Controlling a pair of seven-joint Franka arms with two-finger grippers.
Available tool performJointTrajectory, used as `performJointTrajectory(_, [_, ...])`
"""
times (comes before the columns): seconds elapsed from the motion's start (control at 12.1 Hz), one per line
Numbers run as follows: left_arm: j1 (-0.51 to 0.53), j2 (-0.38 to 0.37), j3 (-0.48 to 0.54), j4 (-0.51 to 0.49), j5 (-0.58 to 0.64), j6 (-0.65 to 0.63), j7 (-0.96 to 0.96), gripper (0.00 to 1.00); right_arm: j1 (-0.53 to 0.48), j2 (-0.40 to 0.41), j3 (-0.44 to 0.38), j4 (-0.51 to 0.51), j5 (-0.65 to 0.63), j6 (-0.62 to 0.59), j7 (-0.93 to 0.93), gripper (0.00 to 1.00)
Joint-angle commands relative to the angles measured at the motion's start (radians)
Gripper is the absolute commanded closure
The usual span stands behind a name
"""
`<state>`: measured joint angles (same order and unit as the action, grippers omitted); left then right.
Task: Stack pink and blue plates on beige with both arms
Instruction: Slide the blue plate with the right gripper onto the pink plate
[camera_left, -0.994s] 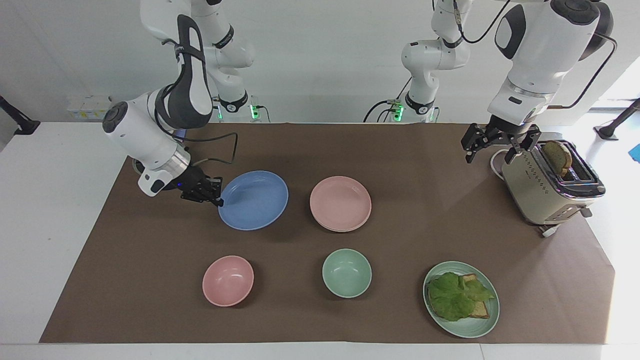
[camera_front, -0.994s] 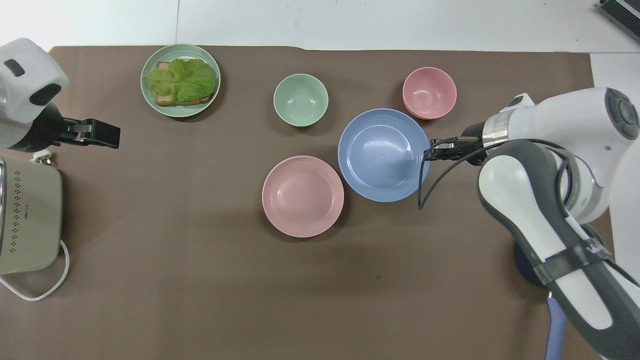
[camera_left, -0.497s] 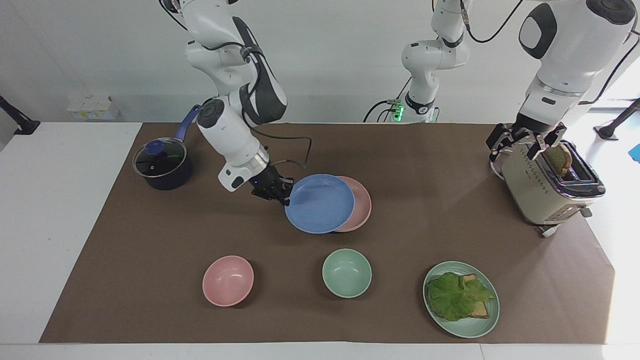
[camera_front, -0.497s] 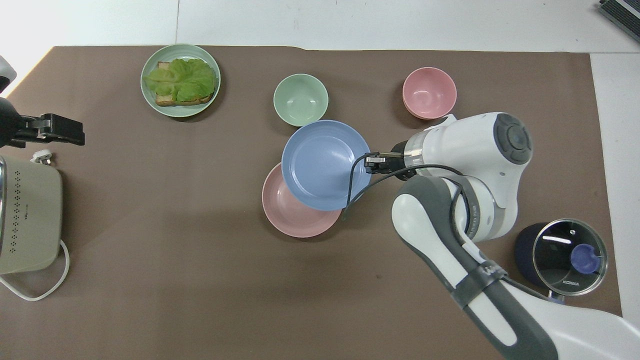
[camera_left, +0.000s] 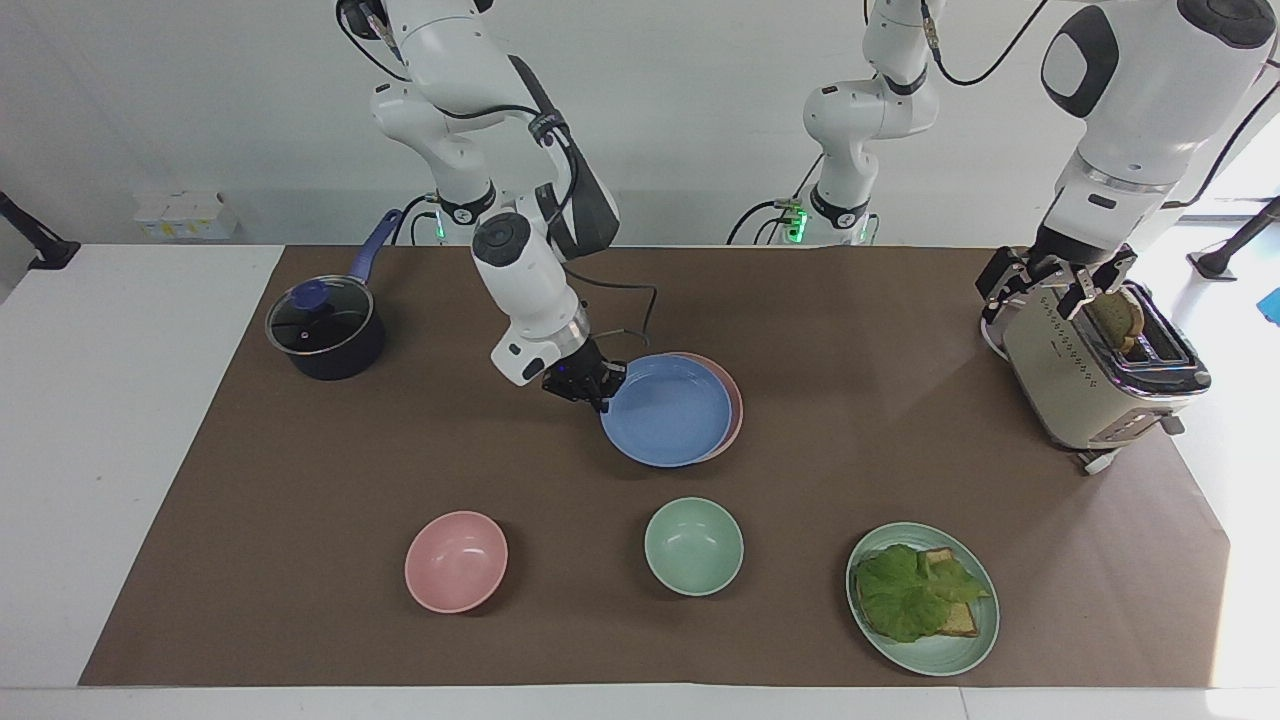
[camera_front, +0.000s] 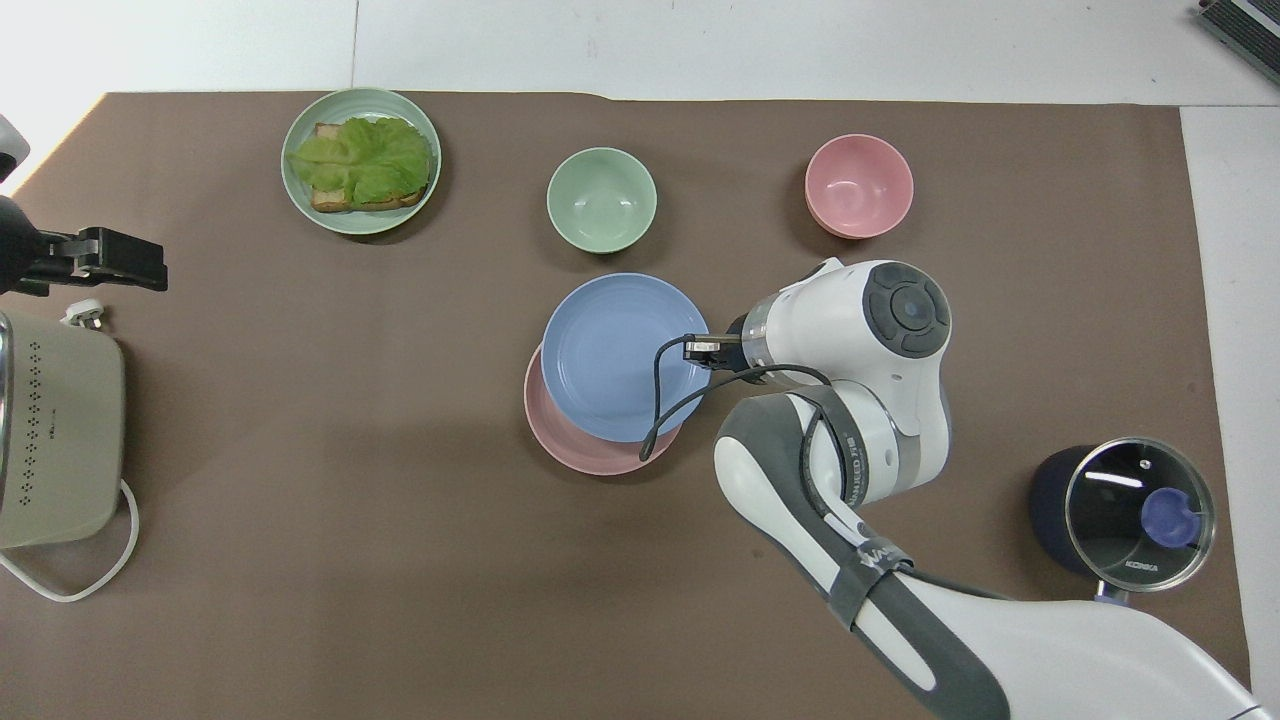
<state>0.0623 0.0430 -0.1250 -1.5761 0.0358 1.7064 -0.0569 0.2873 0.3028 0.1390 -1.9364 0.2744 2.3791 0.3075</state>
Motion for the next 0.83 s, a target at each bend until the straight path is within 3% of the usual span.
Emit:
performJointTrajectory(0.0, [0.007, -0.025, -0.001, -0.024, -0.01, -0.01, 0.006, 0.0, 0.022, -0.002, 0.002, 0.001, -0.023, 0.017, 0.047, 1.0])
performJointTrajectory(0.66, [0.007, -0.025, -0.001, -0.024, -0.01, -0.01, 0.006, 0.0, 0.056, -0.005, 0.001, -0.029, -0.063, 0.011, 0.05, 1.0])
performJointTrajectory(0.75, [0.007, -0.025, -0.001, -0.024, -0.01, -0.01, 0.006, 0.0, 0.056, -0.005, 0.001, -0.029, -0.064, 0.008, 0.048, 0.81])
